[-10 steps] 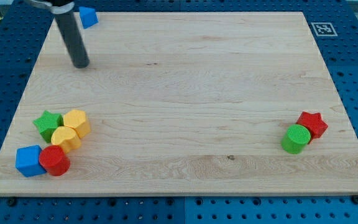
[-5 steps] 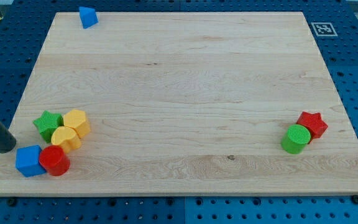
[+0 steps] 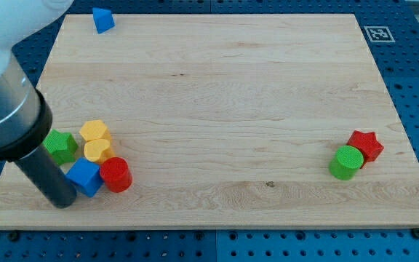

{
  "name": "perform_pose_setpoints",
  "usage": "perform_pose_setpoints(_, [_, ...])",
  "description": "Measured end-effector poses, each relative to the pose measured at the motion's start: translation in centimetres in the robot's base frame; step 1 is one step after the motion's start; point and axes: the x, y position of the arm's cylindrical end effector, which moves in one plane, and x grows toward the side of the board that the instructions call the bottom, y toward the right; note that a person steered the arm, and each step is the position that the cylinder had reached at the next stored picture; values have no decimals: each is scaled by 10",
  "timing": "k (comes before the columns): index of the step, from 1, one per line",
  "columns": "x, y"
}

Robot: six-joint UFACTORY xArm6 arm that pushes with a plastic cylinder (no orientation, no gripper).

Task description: Move the blue cube and red circle towards the bottom center of the board

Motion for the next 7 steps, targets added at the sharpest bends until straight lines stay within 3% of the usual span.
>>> perform_pose_setpoints(1, [-27, -8])
perform_pose_setpoints(3, [-49, 89])
perform_pose_setpoints(4, [-66, 101])
perform_pose_setpoints(6, [-11, 95])
perform_pose_setpoints(7, [-27, 63])
